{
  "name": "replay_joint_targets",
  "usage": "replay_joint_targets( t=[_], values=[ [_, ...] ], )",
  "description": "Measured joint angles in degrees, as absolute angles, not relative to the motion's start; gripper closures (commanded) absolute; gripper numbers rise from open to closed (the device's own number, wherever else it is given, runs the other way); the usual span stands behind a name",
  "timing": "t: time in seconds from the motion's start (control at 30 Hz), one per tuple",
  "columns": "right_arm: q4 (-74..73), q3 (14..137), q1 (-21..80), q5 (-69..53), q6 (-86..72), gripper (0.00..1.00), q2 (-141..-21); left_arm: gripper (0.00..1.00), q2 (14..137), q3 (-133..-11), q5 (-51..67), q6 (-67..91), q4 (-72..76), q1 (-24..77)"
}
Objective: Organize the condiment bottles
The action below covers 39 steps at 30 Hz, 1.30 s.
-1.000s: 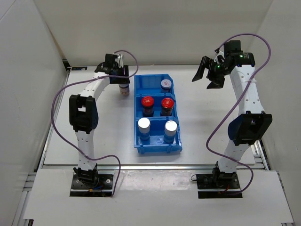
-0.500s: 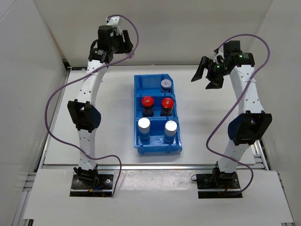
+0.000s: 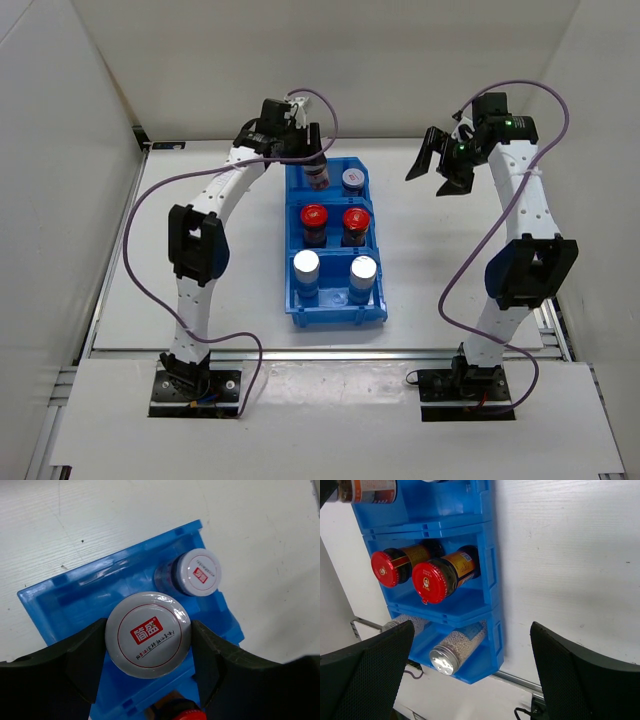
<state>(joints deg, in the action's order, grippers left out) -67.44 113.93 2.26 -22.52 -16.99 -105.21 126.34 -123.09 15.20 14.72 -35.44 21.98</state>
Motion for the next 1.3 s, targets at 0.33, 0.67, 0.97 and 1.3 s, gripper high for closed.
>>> replay_joint_targets(
  t=[0.33, 0.67, 0.97, 1.3],
  values=[
    [-68.2, 113.7, 2.3, -20.3, -15.7, 0.00, -101.8, 0.77, 134.0, -122.4, 14.7, 14.4, -31.2, 20.2],
    [-70.2, 113.8, 2.3, -17.9, -15.4, 0.00, -98.2, 0.00, 136.0, -125.8, 16.0, 13.8, -29.5, 21.5],
    [-70.5, 113.8, 2.1, -14.0, -16.6, 0.00, -98.2, 0.00, 126.5, -123.5, 15.4, 13.7, -30.0, 20.6],
    [-70.5, 106.9, -1.9, -12.7, -19.1, 0.00, -94.7, 0.00, 86.3, -86.9, 4.6, 6.8, -23.5, 21.9]
  ],
)
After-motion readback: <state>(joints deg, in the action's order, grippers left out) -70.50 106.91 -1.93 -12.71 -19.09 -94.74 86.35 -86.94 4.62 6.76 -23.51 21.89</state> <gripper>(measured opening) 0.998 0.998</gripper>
